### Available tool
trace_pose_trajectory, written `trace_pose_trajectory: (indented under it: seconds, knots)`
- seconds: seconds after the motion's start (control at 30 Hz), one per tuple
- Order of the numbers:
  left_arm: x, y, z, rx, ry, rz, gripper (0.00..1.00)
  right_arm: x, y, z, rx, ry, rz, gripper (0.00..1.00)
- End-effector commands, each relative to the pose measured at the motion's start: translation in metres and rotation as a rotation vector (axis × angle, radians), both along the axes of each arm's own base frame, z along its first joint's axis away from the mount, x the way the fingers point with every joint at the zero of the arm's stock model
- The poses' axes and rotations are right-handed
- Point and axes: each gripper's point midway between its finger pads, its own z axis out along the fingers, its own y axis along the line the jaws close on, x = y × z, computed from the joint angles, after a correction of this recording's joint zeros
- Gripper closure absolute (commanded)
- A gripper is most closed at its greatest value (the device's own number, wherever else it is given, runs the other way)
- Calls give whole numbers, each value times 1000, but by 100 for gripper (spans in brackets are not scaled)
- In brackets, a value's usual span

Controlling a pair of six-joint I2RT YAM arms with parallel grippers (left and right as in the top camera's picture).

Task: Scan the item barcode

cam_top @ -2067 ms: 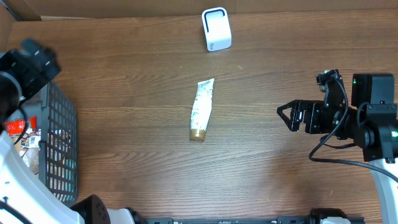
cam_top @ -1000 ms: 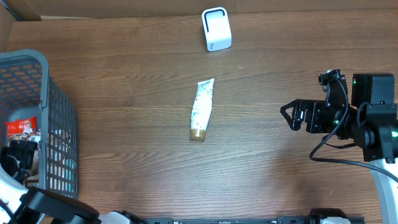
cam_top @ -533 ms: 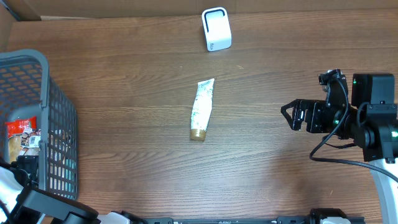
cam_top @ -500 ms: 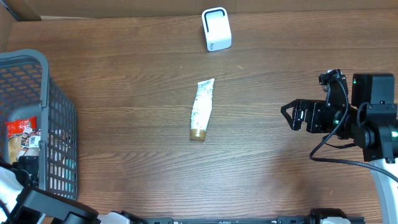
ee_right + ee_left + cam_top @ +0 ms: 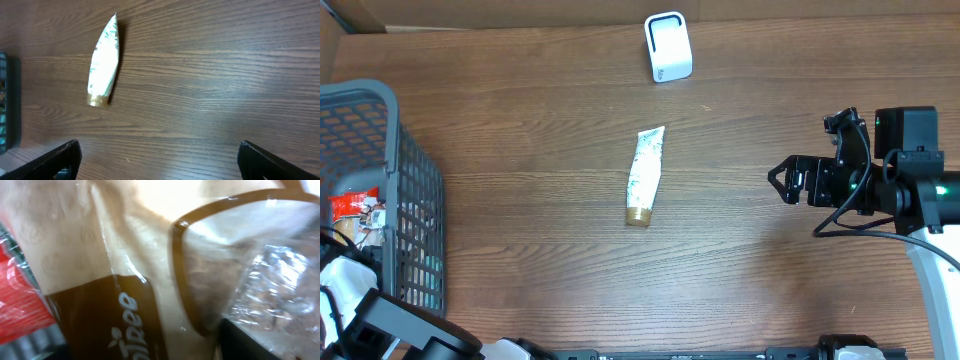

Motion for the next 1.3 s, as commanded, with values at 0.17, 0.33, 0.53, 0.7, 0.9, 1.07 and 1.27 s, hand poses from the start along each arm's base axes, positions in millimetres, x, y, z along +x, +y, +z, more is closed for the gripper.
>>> trace_pose_trajectory:
  seconds: [0.17,0.33,0.53,0.7,0.9,1.07,1.27]
  knots:
    - [6,-1,1,27,12,-71,96,4,0,8,-7,-25,-1,0]
    - [30,4,26,39,-86,-152,96,4,0,8,-7,-25,-1,0]
    - [58,23,109,158,-235,-188,96,4,0,8,-5,-25,-1,0]
    - [75,19,195,272,-388,-245,96,4,0,8,-5,-25,-1,0]
    - [80,-3,258,351,-512,-311,96,4,0,8,-5,-25,0,0]
    - [80,-28,309,422,-636,-366,96,4,0,8,-5,-25,0,0]
    - [81,-63,367,524,-741,-460,96,4,0,8,-5,-25,0,0]
